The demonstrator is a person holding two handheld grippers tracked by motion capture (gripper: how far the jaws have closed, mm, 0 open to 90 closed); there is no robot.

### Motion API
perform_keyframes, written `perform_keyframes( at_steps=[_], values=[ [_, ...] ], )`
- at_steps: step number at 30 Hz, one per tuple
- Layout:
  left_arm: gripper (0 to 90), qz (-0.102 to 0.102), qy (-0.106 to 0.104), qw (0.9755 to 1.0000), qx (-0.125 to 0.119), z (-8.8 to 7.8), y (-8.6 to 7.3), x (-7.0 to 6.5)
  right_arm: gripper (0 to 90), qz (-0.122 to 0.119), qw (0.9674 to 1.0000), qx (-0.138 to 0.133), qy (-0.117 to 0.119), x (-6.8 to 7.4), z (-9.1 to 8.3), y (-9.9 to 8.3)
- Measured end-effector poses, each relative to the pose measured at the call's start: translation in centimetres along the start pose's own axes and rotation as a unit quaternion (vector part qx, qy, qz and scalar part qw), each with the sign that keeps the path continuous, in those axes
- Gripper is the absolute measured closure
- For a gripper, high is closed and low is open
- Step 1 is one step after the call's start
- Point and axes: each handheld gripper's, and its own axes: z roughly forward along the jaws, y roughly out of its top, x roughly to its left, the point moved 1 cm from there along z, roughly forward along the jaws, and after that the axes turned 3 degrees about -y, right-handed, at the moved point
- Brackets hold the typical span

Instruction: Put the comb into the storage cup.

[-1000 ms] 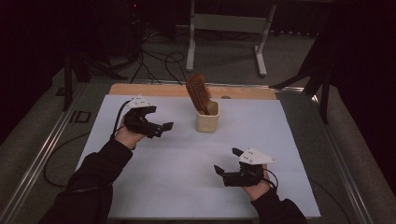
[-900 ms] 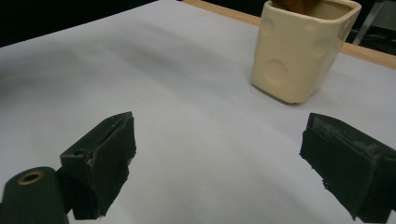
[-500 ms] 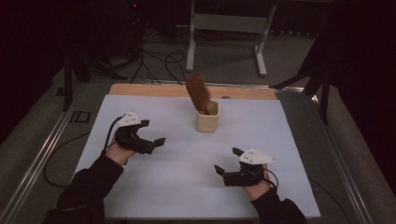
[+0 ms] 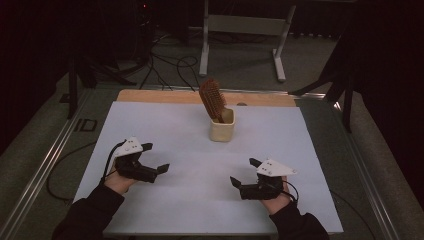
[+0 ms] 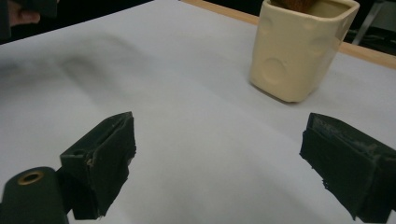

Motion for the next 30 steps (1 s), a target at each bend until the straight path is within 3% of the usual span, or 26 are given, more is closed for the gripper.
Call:
perform_keyframes(
  at_steps=[14, 23, 30],
  values=[
    [0.0, 0.0, 0.0, 1.0, 0.009, -1.4, -3.8, -0.6, 9.6, -0.005, 0.9998, -0.005, 0.017, -0.7, -0.6, -0.9],
    [0.0, 0.005, 0.003, 0.9999, 0.013, -2.1, -5.2, -1.0, 9.6, -0.004, 0.9998, -0.007, 0.02, -1.8, -1.2, -1.8],
    [0.0, -0.003, 0.003, 0.9999, 0.016, -2.4, -6.2, -0.9, 9.7, -0.004, 0.9998, -0.007, 0.02, -2.3, -1.5, -2.3]
  ],
)
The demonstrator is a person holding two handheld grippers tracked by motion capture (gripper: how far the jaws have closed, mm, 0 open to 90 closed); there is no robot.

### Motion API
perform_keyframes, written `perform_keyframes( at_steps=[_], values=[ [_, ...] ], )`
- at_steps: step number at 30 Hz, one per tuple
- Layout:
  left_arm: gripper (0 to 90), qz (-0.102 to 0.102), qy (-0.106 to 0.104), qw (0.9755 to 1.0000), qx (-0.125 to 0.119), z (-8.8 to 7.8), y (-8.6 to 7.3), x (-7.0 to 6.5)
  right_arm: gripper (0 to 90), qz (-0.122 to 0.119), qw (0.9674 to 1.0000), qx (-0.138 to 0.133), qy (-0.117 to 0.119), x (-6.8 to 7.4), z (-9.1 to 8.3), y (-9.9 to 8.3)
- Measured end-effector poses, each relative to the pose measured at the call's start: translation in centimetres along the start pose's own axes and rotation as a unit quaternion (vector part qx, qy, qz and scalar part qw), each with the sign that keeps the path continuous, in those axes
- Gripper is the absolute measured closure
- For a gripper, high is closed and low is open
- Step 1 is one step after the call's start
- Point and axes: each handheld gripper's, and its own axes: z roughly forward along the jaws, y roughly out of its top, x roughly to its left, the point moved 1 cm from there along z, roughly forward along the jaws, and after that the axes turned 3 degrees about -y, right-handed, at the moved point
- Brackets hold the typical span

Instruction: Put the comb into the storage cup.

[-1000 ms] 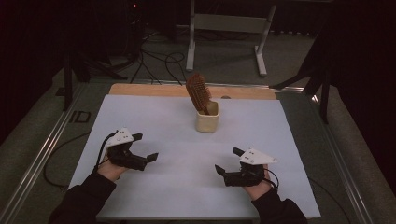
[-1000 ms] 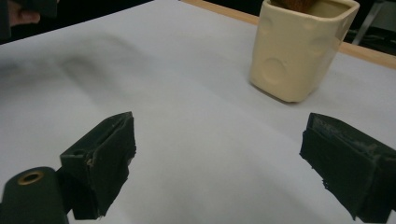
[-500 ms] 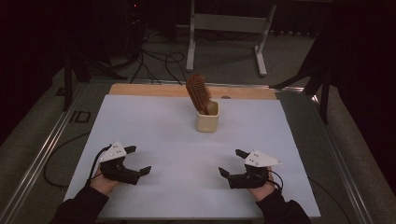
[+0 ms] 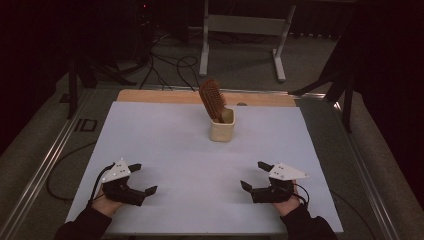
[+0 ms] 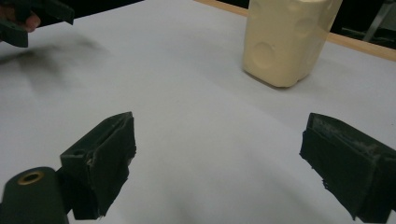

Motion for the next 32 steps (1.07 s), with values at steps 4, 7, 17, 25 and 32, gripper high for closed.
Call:
perform_keyframes(
  at_steps=[4, 7, 17, 25, 32],
  values=[
    [0.0, -0.007, 0.006, 0.9999, -0.005, -0.6, -0.4, 0.4, 9.7, 0.005, 1.0, 0.005, -0.003, -0.3, -0.3, -0.5],
    [0.0, -0.01, 0.014, 0.9998, -0.004, -1.1, -0.9, 0.7, 9.7, 0.012, 0.9999, 0.006, -0.006, -0.5, -0.6, -0.8],
    [0.0, -0.019, 0.027, 0.9993, -0.015, -1.7, -1.5, 0.9, 9.7, 0.018, 0.9998, 0.0, -0.011, -1.0, -0.9, -0.9],
    [0.1, -0.016, 0.026, 0.9994, -0.017, -1.8, -1.6, 0.9, 9.7, 0.02, 0.9997, 0.006, -0.007, -1.0, -0.6, -1.1],
    [0.1, -0.013, 0.024, 0.9995, -0.017, -1.8, -1.6, 0.8, 9.7, 0.02, 0.9997, 0.008, -0.006, -1.0, -0.5, -1.1]
  ],
)
